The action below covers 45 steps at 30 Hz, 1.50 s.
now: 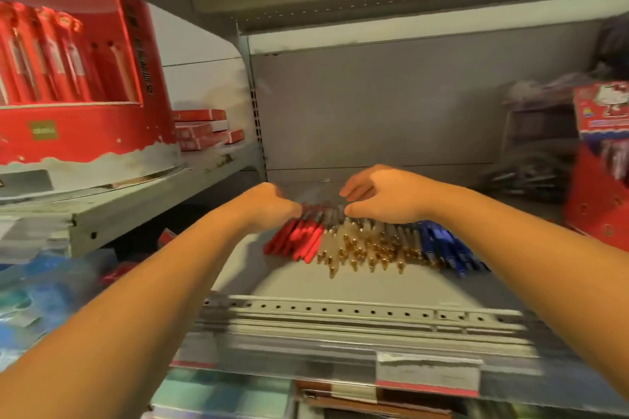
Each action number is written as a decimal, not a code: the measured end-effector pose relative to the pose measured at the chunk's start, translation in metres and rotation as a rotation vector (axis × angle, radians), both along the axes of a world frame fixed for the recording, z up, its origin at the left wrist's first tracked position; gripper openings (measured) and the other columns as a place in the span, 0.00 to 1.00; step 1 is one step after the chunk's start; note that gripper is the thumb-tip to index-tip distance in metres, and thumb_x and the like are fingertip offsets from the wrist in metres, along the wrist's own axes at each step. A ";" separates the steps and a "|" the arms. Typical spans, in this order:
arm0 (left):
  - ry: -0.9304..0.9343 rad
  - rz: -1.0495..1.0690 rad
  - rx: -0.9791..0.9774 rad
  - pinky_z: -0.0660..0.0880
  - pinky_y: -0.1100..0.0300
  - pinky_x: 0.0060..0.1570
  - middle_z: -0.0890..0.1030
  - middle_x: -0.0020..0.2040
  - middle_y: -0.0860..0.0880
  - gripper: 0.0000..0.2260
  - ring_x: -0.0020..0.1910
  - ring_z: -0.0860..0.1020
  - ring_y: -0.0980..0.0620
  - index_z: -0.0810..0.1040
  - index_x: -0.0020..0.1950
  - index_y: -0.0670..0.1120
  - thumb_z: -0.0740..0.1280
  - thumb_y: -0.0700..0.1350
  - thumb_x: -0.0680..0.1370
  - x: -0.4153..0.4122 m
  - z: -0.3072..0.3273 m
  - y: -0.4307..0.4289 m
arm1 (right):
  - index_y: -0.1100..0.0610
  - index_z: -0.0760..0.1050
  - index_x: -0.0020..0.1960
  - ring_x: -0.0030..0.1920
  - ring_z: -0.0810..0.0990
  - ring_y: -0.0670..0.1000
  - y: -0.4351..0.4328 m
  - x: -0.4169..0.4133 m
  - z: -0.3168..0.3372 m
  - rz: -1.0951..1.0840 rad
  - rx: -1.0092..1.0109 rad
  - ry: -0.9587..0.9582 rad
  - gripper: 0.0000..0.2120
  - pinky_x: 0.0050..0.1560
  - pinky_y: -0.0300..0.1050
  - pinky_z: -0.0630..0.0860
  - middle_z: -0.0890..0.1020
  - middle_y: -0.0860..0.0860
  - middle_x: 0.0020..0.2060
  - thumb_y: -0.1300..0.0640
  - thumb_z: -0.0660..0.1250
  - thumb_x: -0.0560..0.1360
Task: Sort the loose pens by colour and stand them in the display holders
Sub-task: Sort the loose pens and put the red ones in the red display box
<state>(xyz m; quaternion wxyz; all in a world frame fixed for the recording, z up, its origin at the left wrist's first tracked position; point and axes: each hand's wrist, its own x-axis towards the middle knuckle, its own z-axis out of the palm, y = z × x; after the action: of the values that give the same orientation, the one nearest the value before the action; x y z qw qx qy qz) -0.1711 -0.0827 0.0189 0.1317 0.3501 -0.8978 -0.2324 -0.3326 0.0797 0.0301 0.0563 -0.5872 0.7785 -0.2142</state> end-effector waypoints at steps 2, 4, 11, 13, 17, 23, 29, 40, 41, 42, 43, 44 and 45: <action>-0.054 0.019 0.043 0.67 0.60 0.33 0.75 0.35 0.48 0.12 0.31 0.71 0.48 0.74 0.38 0.44 0.69 0.52 0.73 -0.006 -0.007 -0.010 | 0.47 0.73 0.66 0.56 0.76 0.47 -0.021 0.008 0.000 -0.034 0.039 0.033 0.19 0.55 0.42 0.72 0.77 0.46 0.62 0.45 0.66 0.76; -0.144 0.003 0.096 0.72 0.62 0.30 0.79 0.35 0.47 0.14 0.30 0.75 0.50 0.77 0.36 0.46 0.68 0.56 0.74 -0.016 -0.011 -0.012 | 0.47 0.73 0.67 0.55 0.74 0.47 -0.038 0.015 0.001 -0.055 0.110 0.101 0.19 0.52 0.42 0.69 0.76 0.46 0.61 0.45 0.65 0.78; -0.523 -0.112 0.199 0.73 0.56 0.41 0.81 0.47 0.42 0.21 0.55 0.79 0.40 0.78 0.50 0.41 0.58 0.57 0.83 -0.045 -0.002 -0.007 | 0.52 0.79 0.59 0.49 0.79 0.52 -0.079 0.023 0.000 -0.015 0.331 0.191 0.14 0.48 0.45 0.76 0.81 0.49 0.49 0.48 0.68 0.76; -0.559 -0.111 0.233 0.73 0.55 0.44 0.80 0.58 0.38 0.23 0.61 0.77 0.38 0.76 0.61 0.38 0.58 0.58 0.83 -0.047 0.002 -0.010 | 0.51 0.80 0.56 0.44 0.77 0.49 -0.083 0.017 -0.002 -0.001 0.337 0.194 0.11 0.41 0.41 0.73 0.79 0.46 0.44 0.51 0.70 0.75; -0.567 -0.110 0.273 0.73 0.53 0.53 0.73 0.69 0.37 0.25 0.59 0.75 0.40 0.71 0.71 0.39 0.61 0.57 0.82 -0.053 0.008 -0.021 | 0.50 0.81 0.51 0.42 0.76 0.44 -0.087 0.001 -0.010 0.013 0.339 0.127 0.04 0.39 0.37 0.69 0.80 0.46 0.45 0.54 0.69 0.76; -0.521 -0.127 0.262 0.74 0.55 0.45 0.75 0.68 0.35 0.20 0.63 0.76 0.38 0.70 0.71 0.38 0.57 0.50 0.84 -0.050 0.010 -0.030 | 0.48 0.80 0.50 0.50 0.77 0.46 -0.092 0.006 -0.010 0.005 0.384 0.116 0.06 0.48 0.38 0.73 0.80 0.47 0.52 0.56 0.66 0.77; -0.508 -0.169 0.264 0.71 0.68 0.19 0.81 0.36 0.43 0.13 0.31 0.78 0.48 0.75 0.46 0.41 0.55 0.45 0.84 -0.048 0.004 -0.031 | 0.49 0.76 0.45 0.43 0.78 0.49 -0.098 0.008 -0.018 -0.030 0.357 0.165 0.04 0.42 0.42 0.75 0.81 0.49 0.45 0.50 0.66 0.76; -0.563 -0.198 0.201 0.77 0.58 0.33 0.82 0.39 0.39 0.14 0.30 0.76 0.46 0.78 0.51 0.40 0.59 0.49 0.82 -0.059 -0.004 -0.038 | 0.40 0.73 0.49 0.44 0.79 0.43 -0.100 0.010 -0.024 0.018 0.299 0.144 0.08 0.38 0.37 0.71 0.81 0.42 0.45 0.52 0.68 0.74; -0.567 -0.196 0.208 0.77 0.57 0.37 0.83 0.48 0.38 0.15 0.33 0.76 0.46 0.78 0.56 0.38 0.59 0.48 0.81 -0.059 -0.004 -0.040 | 0.40 0.73 0.47 0.43 0.79 0.43 -0.100 0.010 -0.024 0.024 0.299 0.143 0.08 0.37 0.37 0.71 0.81 0.42 0.44 0.52 0.68 0.74; -0.572 -0.200 0.214 0.77 0.57 0.39 0.82 0.55 0.37 0.17 0.35 0.76 0.46 0.77 0.60 0.37 0.60 0.48 0.81 -0.059 -0.003 -0.041 | 0.40 0.73 0.47 0.43 0.79 0.43 -0.099 0.011 -0.024 0.030 0.300 0.142 0.07 0.37 0.37 0.71 0.81 0.42 0.43 0.52 0.68 0.75; -0.575 -0.206 0.217 0.77 0.58 0.38 0.81 0.59 0.37 0.18 0.37 0.77 0.46 0.76 0.63 0.36 0.60 0.48 0.80 -0.058 -0.003 -0.042 | 0.41 0.74 0.48 0.43 0.79 0.43 -0.099 0.011 -0.024 0.035 0.297 0.143 0.07 0.37 0.37 0.70 0.81 0.42 0.43 0.52 0.68 0.75; -0.572 -0.213 0.218 0.76 0.60 0.36 0.81 0.59 0.37 0.19 0.38 0.77 0.46 0.76 0.65 0.37 0.61 0.47 0.80 -0.058 -0.003 -0.043 | 0.42 0.74 0.48 0.42 0.78 0.43 -0.100 0.012 -0.025 0.040 0.294 0.149 0.06 0.37 0.37 0.70 0.80 0.43 0.43 0.52 0.68 0.75; -0.571 -0.216 0.215 0.75 0.61 0.36 0.81 0.59 0.38 0.18 0.40 0.78 0.45 0.75 0.65 0.37 0.61 0.47 0.79 -0.059 -0.003 -0.044 | 0.43 0.74 0.48 0.41 0.78 0.44 -0.100 0.013 -0.025 0.045 0.291 0.157 0.05 0.37 0.38 0.71 0.80 0.44 0.42 0.52 0.68 0.75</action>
<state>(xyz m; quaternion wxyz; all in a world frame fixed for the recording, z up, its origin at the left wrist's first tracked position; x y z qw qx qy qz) -0.2296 -0.1263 0.0163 -0.1889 0.3156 -0.9008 -0.2309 -0.3197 -0.0207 0.0047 0.0842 -0.6050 0.7901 -0.0513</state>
